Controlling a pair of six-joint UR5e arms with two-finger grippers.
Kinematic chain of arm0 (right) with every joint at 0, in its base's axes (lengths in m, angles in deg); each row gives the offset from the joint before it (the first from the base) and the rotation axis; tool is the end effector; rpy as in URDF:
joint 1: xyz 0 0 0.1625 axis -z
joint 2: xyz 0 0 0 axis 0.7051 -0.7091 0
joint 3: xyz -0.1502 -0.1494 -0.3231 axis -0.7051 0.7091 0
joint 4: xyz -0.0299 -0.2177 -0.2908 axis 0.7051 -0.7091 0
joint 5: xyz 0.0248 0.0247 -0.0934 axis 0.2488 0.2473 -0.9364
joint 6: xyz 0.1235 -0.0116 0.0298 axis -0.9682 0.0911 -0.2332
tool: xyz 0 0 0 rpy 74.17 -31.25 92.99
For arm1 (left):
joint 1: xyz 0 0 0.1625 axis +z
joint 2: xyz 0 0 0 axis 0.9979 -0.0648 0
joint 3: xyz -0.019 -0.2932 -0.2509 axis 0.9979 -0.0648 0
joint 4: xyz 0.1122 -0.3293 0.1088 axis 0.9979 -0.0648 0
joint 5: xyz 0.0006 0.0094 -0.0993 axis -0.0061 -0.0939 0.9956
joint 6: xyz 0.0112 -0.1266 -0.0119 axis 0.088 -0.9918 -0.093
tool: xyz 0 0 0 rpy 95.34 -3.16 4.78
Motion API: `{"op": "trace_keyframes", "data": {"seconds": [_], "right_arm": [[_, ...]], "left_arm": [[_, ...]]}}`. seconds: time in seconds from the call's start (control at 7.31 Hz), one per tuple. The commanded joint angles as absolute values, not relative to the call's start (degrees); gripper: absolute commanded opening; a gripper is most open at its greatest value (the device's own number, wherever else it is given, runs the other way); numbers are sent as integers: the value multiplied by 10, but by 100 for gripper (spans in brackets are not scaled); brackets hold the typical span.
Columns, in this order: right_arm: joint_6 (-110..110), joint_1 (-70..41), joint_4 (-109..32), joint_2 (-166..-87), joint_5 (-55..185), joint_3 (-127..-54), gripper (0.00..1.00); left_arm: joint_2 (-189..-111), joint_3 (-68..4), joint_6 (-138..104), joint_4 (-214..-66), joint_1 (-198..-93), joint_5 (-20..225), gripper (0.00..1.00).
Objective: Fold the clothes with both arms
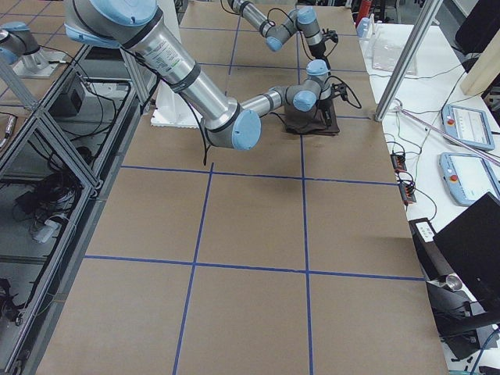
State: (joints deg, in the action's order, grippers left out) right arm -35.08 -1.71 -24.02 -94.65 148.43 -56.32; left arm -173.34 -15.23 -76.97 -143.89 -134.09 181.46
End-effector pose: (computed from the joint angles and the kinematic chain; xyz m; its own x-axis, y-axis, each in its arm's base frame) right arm -0.4662 -0.6324 0.2872 0.6989 -0.1253 0.7042 -0.1449 0.9393 0.3110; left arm 0.4042 -0.6108 0.2749 0.5190 -0.1838 -0.8348 0.5098 0.8505 0.1296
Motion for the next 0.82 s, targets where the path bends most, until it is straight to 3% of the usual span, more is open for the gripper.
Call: {"op": "trace_keyframes", "data": {"seconds": [0.0,0.41,0.68], "right_arm": [[-257,-99,-328,-1025,1588,-655,100],[30,-262,-525,-1172,1696,-826,100],[268,-365,-716,-1225,1703,-906,100]], "left_arm": [[-1624,-280,-693,-1436,-1381,1879,100],[-1456,-478,-467,-1306,-1495,1962,100],[-1413,-497,-254,-1220,-1608,2024,100]]}}
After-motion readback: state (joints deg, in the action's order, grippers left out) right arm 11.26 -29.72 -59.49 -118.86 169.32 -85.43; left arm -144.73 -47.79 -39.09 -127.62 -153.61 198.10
